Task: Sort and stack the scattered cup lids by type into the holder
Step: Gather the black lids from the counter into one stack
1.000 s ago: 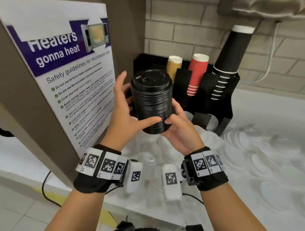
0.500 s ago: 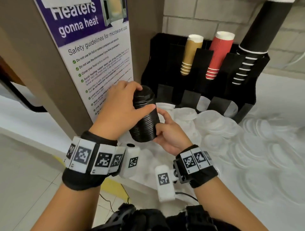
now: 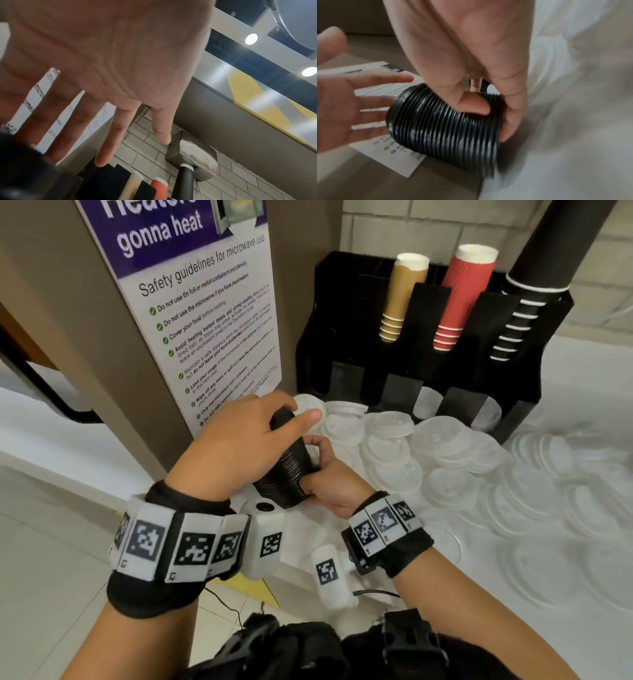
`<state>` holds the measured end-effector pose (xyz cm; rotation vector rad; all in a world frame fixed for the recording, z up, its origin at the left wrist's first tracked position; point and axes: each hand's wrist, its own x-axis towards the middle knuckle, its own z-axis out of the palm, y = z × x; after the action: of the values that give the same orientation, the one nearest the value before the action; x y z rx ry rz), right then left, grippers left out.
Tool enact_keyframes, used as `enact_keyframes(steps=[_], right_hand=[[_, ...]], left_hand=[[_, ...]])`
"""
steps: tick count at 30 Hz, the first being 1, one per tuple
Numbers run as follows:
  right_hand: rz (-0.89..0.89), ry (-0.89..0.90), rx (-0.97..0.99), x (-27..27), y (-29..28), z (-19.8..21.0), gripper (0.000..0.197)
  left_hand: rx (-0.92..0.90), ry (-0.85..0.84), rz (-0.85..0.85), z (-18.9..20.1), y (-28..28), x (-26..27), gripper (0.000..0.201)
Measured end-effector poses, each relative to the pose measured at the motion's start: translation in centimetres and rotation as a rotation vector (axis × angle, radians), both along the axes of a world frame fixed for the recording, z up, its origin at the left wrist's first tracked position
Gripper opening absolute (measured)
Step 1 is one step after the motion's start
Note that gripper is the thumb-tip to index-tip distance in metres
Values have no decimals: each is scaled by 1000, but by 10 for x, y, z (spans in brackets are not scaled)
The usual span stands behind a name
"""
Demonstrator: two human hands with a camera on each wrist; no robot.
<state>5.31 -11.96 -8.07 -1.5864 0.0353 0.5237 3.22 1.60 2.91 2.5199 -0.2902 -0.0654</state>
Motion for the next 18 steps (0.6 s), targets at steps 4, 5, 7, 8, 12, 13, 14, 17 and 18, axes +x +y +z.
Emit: enact_keyframes(steps=[4,5,7,8,12,13,14,17,18], right_hand=[[180,-164,-347,-2,-6,6,73],[199,-210,-426,-2,-9,8,74],[226,-265,-547,-2,-12,11,74],[228,-279,-588,-3,-14,12,73],[189,-287,-695,-3,-23,15,59],[183,-265,-700,-3,-24,15,57],[181,-235,-691,-2,-24,15,55],[189,-166,-646,-1,-22,12,55],[195,-158,-638,0,-20,11,52]], left_hand=[[-22,15,27,0,5,2,46],[-30,24,30,0,6,2,45],[-37,46,35,1,7,3,44],[-38,54,34,1,8,3,44],[-77,66,34,2,8,3,38],[-81,73,30,2,8,3,38],[-79,82,20,2,8,2,39],[-78,104,-23,2,8,0,39],[-84,112,-33,3,7,-1,38]])
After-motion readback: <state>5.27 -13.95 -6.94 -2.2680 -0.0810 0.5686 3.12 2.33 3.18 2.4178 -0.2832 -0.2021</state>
